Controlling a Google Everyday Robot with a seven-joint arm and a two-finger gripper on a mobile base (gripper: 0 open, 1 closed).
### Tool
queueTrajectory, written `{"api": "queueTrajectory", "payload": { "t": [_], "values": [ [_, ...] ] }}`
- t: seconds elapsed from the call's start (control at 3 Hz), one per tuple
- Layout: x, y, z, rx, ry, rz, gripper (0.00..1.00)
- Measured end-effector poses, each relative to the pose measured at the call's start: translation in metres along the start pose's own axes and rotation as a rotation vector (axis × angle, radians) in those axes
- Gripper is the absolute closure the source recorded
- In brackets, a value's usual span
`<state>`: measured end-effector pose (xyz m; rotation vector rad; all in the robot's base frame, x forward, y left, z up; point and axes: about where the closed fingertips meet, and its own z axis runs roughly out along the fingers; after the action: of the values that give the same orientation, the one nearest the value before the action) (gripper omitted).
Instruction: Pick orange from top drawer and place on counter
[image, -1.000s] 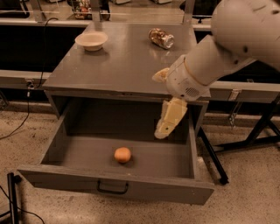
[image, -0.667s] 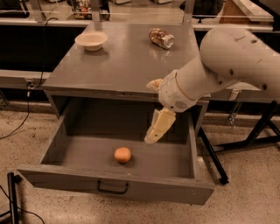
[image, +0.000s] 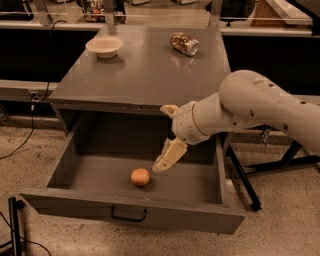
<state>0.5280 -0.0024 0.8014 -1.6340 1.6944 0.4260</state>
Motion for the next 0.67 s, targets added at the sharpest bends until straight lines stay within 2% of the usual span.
{"api": "queueTrajectory", "payload": {
  "t": [0.33,0.67],
  "values": [
    [-0.001,-0.0024,0.002,0.011,-0.007,-0.002,0.0],
    [-0.002,-0.0007,0.004,-0.011,-0.019,-0.003,0.0]
  ]
}}
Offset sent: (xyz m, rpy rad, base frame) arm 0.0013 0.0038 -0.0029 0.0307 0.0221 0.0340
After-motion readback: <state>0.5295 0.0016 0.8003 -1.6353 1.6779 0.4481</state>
